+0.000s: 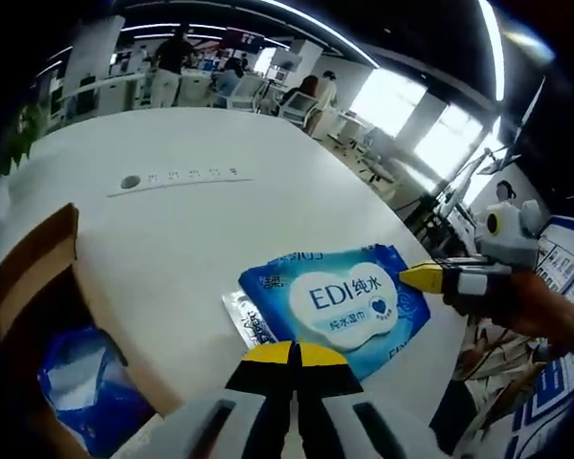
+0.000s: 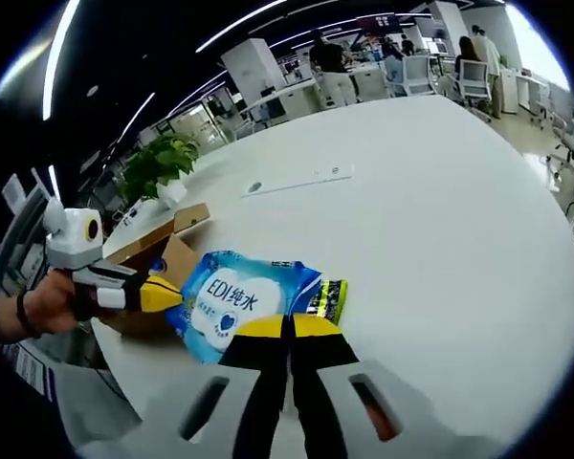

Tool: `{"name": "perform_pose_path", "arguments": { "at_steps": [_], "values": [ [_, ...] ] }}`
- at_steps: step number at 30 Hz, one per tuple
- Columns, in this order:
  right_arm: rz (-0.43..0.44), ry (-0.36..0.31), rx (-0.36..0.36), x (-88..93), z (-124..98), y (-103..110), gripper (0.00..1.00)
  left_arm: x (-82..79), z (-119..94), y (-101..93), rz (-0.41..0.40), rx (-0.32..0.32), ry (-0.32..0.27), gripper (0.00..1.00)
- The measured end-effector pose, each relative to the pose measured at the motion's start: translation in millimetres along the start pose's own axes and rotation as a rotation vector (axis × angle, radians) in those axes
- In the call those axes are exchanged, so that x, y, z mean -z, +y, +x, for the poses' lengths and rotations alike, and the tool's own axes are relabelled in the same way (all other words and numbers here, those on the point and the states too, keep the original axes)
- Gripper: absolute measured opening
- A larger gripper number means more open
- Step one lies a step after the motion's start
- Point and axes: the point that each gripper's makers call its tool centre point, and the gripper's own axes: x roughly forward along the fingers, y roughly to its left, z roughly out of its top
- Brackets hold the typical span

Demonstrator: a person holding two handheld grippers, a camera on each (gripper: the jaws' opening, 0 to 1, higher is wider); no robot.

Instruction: Operate the shoe box by opening the lid, removing the specified soft item, and placing it in the target area until the item is outside and the box remains undamaged.

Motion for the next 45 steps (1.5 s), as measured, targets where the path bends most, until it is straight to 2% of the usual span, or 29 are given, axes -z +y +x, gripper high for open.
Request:
{"name": "perform_pose_path", "arguments": {
  "at_steps": [10,23,30,40,45],
  "values": [
    [-0.017,0.036,-0.018,-1.4,19.6,-9.6,0.0,1.0,9.7,10.3,-0.022,-0.031,0.003,0.0],
    [-0.001,0.083,-0.021,13.5,36.7,-24.9,0.0,9.5,25.7,17.0,-0.043,-0.057,0.031,0.0],
    [0.014,0.093,-0.018,23.0,44.4,-29.0,0.0,20.5,34.3,21.5,-0.015,-0.08,0.064,0.0],
    [0.039,0.08,-0.007,22.1,48.0,-33.2,0.0,19.3,33.2,22.9,-0.019,-0.09,0.06,0.0],
    [0.029,0.082,0.004,22.3,48.4,-36.3,0.01,21.8,31.6,26.2,0.017,-0.111,0.078,0.0]
  ]
}}
